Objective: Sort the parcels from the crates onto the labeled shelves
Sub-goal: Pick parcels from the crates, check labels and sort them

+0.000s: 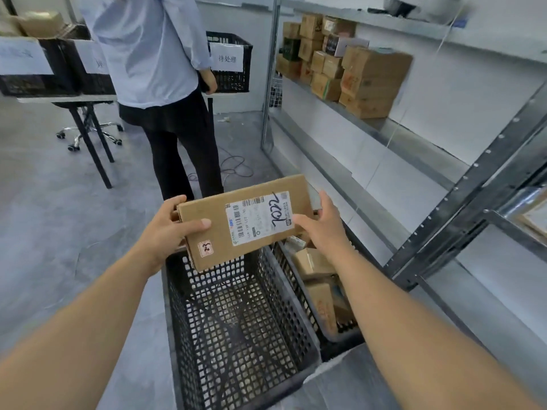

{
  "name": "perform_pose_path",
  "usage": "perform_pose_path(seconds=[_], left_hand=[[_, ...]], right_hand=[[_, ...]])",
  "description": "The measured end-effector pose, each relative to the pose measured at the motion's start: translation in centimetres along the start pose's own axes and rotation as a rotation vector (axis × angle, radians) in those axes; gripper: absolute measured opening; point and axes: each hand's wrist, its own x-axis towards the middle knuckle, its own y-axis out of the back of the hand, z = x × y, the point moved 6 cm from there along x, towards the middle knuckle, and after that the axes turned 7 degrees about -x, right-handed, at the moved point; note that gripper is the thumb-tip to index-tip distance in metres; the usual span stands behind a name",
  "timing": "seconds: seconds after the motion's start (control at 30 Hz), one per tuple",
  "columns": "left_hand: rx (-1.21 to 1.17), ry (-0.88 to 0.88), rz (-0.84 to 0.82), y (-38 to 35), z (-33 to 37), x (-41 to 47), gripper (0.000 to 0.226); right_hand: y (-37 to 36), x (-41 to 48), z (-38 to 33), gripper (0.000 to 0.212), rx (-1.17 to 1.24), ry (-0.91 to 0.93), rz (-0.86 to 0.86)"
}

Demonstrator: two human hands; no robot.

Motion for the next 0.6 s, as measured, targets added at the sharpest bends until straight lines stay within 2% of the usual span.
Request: perform_pose_path(seconds=[0.13, 0.3, 0.47, 0.6], left_hand=[[0.291, -0.086, -0.238, -2.2, 2.5, 0.3, 0.075], [0.517, -0.100, -0.503, -6.4, 5.3, 0.1, 0.076], [0.636, -0.099, -0.669, -10.3, 7.5, -0.9, 0.071], [0.683, -0.085, -0.736, -13.4, 8.5, -2.2, 0.075]], right_hand=[[1.7, -1.7, -0.8, 0.084, -0.317, 0.148, -0.096], [2.7, -4.1, -1.1, 0.092, -0.638, 0.194, -0.402], [4.6, -7.0, -0.1, 0.103, -0.595, 0.082, -0.620], [7.3, -8.7, 1.5, 0.107, -0.550, 0.041, -0.589]])
